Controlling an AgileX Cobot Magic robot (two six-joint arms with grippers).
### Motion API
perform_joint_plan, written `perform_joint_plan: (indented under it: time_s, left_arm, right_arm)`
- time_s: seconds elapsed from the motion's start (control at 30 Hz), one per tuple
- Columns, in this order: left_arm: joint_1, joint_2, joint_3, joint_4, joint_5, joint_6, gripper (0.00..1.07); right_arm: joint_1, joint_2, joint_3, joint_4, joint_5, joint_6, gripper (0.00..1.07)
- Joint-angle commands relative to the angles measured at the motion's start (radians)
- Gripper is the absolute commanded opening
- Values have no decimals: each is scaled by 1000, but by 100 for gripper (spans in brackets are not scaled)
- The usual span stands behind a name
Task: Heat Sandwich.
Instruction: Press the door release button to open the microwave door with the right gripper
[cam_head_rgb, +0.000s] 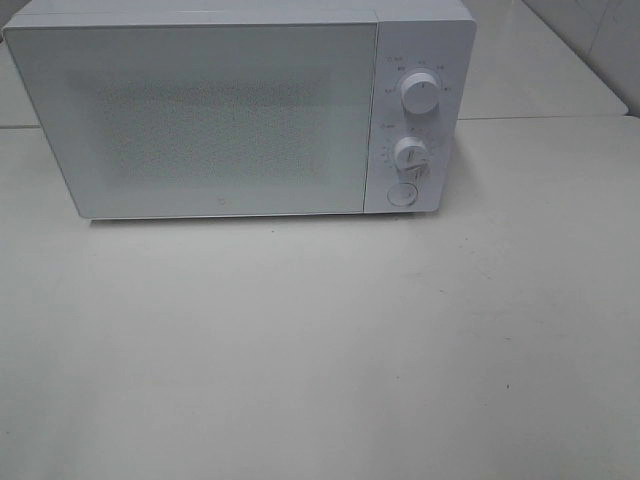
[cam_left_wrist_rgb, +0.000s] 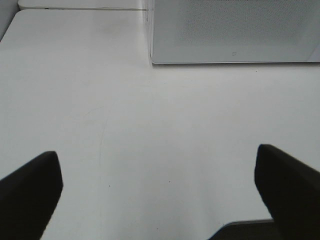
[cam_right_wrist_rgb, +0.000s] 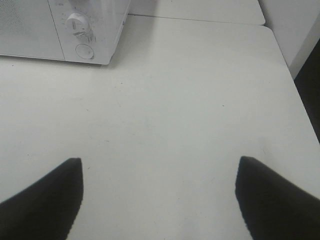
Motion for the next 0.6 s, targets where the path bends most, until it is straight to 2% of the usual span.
perform_joint_plan:
  time_s: [0.03,0.37,0.6]
  left_arm:
    - [2,-15,0,-4,-5,-6,98]
    - [2,-15,0,-4,-5,-6,98]
    - [2,-15,0,-4,-5,-6,98]
  right_arm:
    - [-7,-28,0,0,-10,8,76]
    - [-5,-27,0,0,-12,8,76]
    - [-5,25,-41,0,-37,8,76]
